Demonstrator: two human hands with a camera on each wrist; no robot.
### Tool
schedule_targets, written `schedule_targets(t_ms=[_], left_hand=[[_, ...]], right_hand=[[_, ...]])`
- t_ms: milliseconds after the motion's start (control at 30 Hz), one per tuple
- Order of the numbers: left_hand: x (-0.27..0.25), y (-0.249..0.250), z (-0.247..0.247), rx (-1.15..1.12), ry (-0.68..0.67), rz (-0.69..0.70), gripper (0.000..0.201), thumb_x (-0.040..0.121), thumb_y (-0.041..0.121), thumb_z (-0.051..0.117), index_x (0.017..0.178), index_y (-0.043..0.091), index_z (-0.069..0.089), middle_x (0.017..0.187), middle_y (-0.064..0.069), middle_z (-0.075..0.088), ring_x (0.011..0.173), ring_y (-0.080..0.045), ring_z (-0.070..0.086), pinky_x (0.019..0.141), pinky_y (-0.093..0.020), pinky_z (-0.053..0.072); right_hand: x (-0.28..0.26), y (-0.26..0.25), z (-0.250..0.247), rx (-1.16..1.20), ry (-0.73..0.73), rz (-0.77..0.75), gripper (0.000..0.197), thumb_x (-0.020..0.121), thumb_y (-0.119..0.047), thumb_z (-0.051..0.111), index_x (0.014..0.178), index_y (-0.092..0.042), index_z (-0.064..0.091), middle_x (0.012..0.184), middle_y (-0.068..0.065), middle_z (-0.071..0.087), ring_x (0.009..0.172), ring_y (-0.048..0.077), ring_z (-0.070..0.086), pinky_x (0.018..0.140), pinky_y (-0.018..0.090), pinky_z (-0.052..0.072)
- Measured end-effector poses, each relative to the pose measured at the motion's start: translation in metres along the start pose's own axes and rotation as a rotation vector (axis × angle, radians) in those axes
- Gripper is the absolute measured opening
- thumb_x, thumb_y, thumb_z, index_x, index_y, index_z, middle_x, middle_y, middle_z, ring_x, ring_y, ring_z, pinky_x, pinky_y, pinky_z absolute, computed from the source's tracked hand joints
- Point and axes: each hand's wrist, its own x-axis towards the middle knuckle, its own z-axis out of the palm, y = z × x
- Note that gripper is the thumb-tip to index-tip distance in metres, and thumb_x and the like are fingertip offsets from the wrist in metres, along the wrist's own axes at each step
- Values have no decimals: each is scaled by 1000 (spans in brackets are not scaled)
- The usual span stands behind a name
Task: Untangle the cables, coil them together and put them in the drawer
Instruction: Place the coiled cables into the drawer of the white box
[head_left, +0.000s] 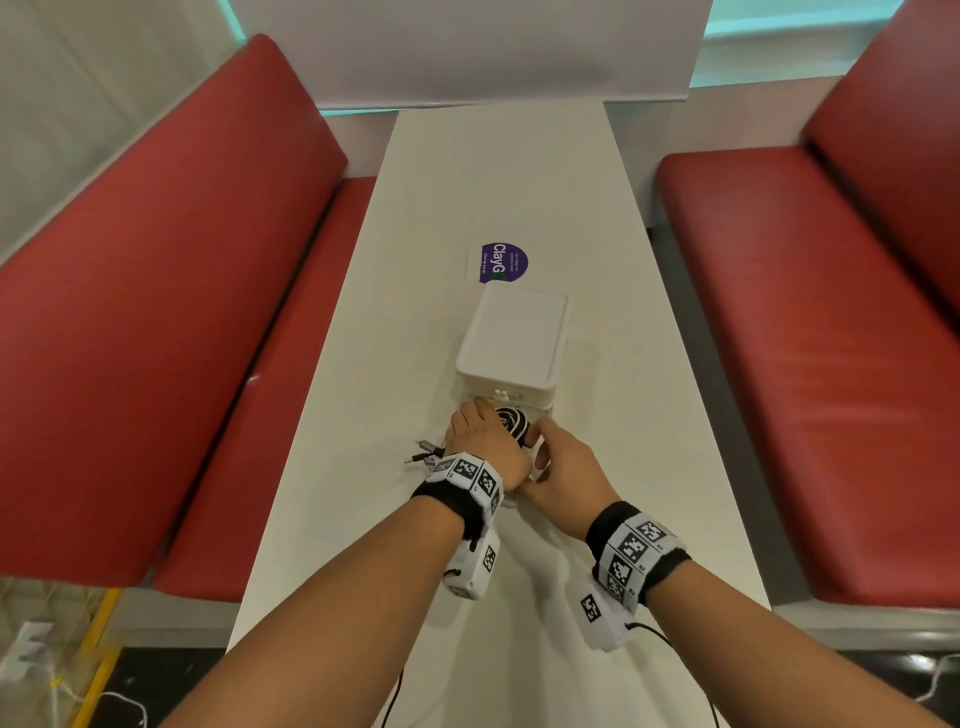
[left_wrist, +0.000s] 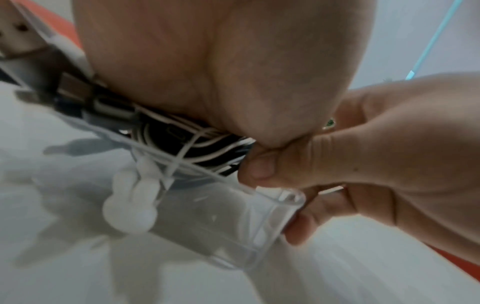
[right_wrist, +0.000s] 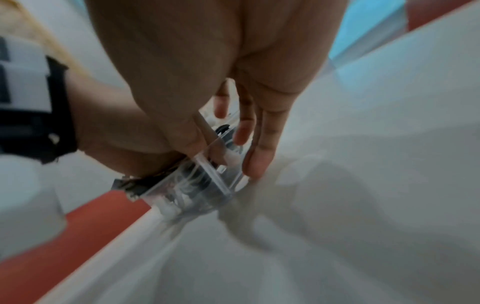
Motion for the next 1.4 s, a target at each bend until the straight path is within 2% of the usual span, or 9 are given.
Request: schedule_targets(t_ms=[133, 300, 433, 567, 867, 967, 1133, 1267, 1400], left_hand=[[-4, -2, -2, -25, 19, 15, 82, 94, 35, 54, 153, -5, 13, 149, -18, 34, 135, -32, 38, 111, -39, 34], [-8, -9, 4, -83, 113, 23, 77, 99, 44, 51, 151, -5, 22, 145, -19, 41, 130, -31, 45, 106, -36, 39], [-10, -7, 5, -121, 111, -4, 80, 98, 45, 49, 152, -4, 19, 147, -18, 38, 133, -31, 41, 111, -37, 33], [-9, -3, -1, -185, 14, -7, 88, 94, 43, 51, 156, -4, 8, 157, -19, 26, 144, -33, 28, 120, -41, 21], [-13, -16, -12, -82, -102, 137, 86, 99, 20, 48, 153, -12, -11, 166, -29, -3, 156, -36, 5, 127, -39, 8], [-10, -13, -18, -238, -189, 61, 84, 98, 24, 48, 157, -6, -5, 167, -25, 2, 155, -35, 8, 127, -42, 11], [2, -24, -27, -416, -265, 79, 79, 89, 12, 53, 157, 5, 13, 159, -18, 24, 150, -33, 25, 123, -44, 24], [-5, -23, -32, -430, -283, 80, 78, 93, -1, 48, 158, 2, 5, 164, -20, 14, 154, -31, 15, 126, -41, 16], [-8, -27, -39, -525, -259, 75, 67, 94, -2, 47, 155, 8, 22, 156, -19, 34, 145, -34, 35, 120, -42, 31]], right_hand=[[0, 0, 7, -387, 22, -95, 36, 85, -42, 67, 111, -18, 57, 100, 2, 55, 85, 23, 54, 71, 35, 44], [-5, -11, 20, -793, 86, -51, 35, 78, -31, 55, 107, -14, 64, 97, 8, 62, 85, 30, 58, 69, 41, 43], [-4, -8, 17, -750, 10, -30, 55, 81, -37, 50, 132, -15, 50, 123, 9, 50, 106, 31, 49, 80, 43, 43], [5, -11, -1, -779, -33, -118, 54, 79, -47, 48, 124, -19, 55, 134, 5, 43, 113, 29, 44, 81, 42, 41], [24, -13, -11, -333, 150, -308, 15, 88, -7, 65, 95, -8, 79, 97, 8, 71, 97, 29, 62, 84, 39, 52], [31, -10, -1, -429, 10, -390, 17, 88, -1, 64, 95, -5, 79, 99, 12, 72, 98, 34, 60, 83, 46, 54], [29, 0, 4, -450, 49, -618, 20, 77, -8, 85, 95, -4, 80, 124, 19, 67, 116, 38, 62, 98, 42, 53], [23, -3, -2, -406, 2, -697, 12, 80, -4, 73, 90, -5, 80, 129, 20, 66, 110, 38, 68, 85, 43, 61], [32, 3, -15, -474, -92, -717, 13, 80, -10, 81, 93, -12, 81, 124, 14, 70, 99, 33, 73, 77, 43, 63]])
